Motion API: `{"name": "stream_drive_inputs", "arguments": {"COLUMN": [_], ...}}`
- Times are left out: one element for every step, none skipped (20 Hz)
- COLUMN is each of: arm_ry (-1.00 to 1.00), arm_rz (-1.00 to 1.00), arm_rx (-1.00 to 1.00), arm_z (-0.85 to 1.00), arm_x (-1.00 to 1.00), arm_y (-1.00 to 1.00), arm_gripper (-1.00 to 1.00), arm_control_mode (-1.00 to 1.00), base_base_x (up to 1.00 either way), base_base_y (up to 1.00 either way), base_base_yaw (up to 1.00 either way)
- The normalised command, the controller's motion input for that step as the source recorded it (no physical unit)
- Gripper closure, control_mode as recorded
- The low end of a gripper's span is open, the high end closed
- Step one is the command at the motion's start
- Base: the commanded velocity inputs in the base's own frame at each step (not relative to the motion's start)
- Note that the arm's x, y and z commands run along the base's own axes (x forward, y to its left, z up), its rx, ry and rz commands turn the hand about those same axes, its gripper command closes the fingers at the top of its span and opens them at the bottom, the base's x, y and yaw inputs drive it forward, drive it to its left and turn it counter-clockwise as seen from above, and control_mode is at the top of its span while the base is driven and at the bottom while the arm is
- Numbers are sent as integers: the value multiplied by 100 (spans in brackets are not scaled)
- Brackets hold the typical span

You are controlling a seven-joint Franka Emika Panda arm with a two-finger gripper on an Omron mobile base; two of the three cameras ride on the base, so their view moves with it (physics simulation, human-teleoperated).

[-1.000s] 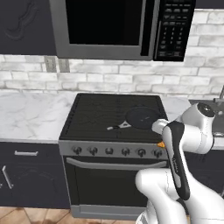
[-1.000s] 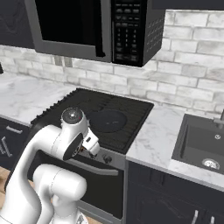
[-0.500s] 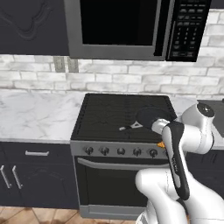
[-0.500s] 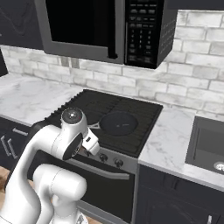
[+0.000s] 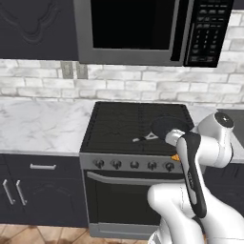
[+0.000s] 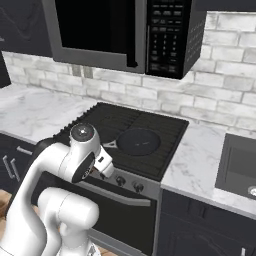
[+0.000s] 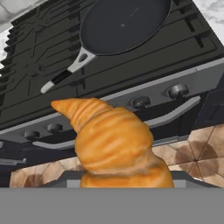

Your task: Pick the croissant and place it on the pan. Then turn on the stove to warm the croissant.

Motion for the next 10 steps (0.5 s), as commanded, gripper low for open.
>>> {"name": "stream_drive_inputs", "arguments": {"arm_ry": [0,0,0,0,0,0,0,0,0,0], "arm_rz": [0,0,0,0,0,0,0,0,0,0], "arm_rx": [0,0,0,0,0,0,0,0,0,0], "arm_z": [0,0,0,0,0,0,0,0,0,0], "arm_x": [0,0,0,0,0,0,0,0,0,0], "arm_y": [0,0,0,0,0,0,0,0,0,0], "arm_gripper": [100,100,100,100,100,100,100,100,100,100], "arm_control_mode": [100,100,100,100,100,100,100,100,100,100], "base_base_x": [0,0,0,0,0,0,0,0,0,0], "base_base_y": [28,28,31,36,38,43,45,52,52,52], "base_base_yaw": [1,1,1,1,1,1,1,0,0,0]}}
